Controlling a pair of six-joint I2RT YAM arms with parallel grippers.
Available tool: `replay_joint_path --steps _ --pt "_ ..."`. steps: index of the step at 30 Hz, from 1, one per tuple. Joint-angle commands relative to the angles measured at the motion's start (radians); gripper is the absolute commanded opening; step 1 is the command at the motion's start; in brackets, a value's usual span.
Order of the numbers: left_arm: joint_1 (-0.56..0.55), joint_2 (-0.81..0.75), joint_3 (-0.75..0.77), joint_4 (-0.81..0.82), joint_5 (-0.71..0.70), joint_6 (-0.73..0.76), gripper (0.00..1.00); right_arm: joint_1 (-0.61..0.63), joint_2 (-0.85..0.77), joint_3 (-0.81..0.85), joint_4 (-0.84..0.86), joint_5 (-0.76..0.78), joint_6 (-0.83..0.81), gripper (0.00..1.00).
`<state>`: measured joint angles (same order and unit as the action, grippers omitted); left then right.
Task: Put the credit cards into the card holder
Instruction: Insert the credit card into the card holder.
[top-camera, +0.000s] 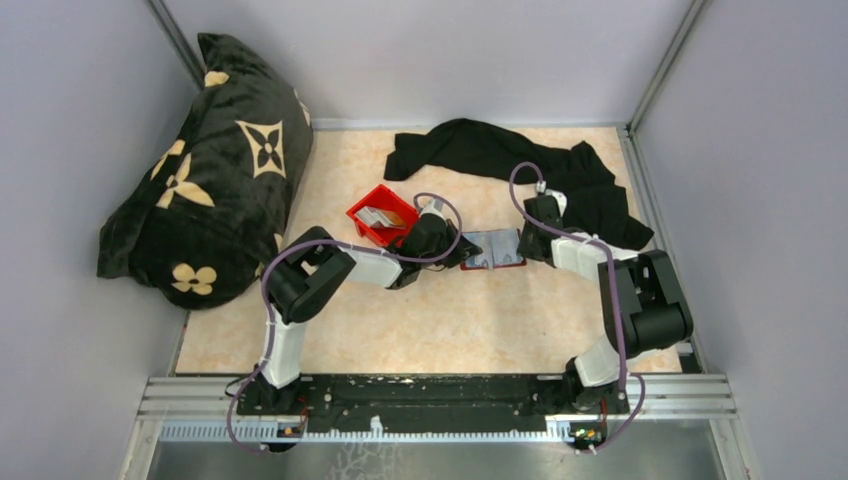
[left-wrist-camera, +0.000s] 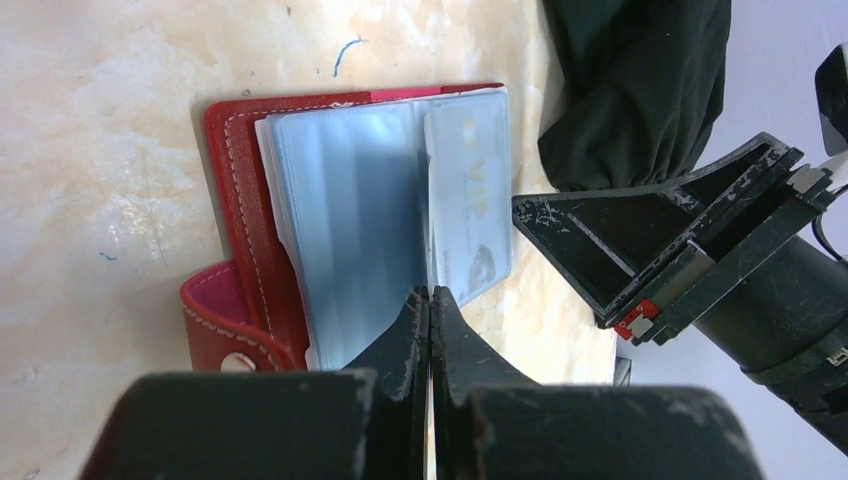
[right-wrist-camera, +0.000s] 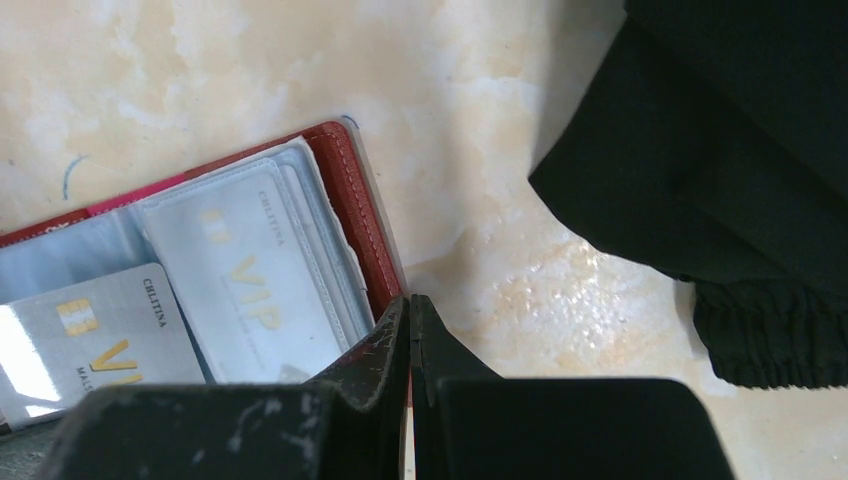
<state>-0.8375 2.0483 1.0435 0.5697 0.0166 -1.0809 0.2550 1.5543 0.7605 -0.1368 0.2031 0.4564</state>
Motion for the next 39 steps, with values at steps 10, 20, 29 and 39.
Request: replay_joint_path --steps 10,20,29,39 --pt "0.030 0.007 -0.038 0.052 0.023 -0.012 0.00 0.062 0.090 0.029 0.009 -0.040 0.005 0.00" --pt "0.048 0.003 -0.086 0.112 0.004 -0.028 0.00 0.100 0.089 0.033 0.002 -0.027 0.012 0.00" --pt "0.053 0.004 -0.149 0.230 -0.022 -0.059 0.00 0.115 0.132 0.031 0.001 -0.021 0.016 0.00" --pt "0.069 0.005 -0.166 0.285 -0.018 -0.061 0.00 0.122 0.135 0.031 0.002 -0.023 0.017 0.00"
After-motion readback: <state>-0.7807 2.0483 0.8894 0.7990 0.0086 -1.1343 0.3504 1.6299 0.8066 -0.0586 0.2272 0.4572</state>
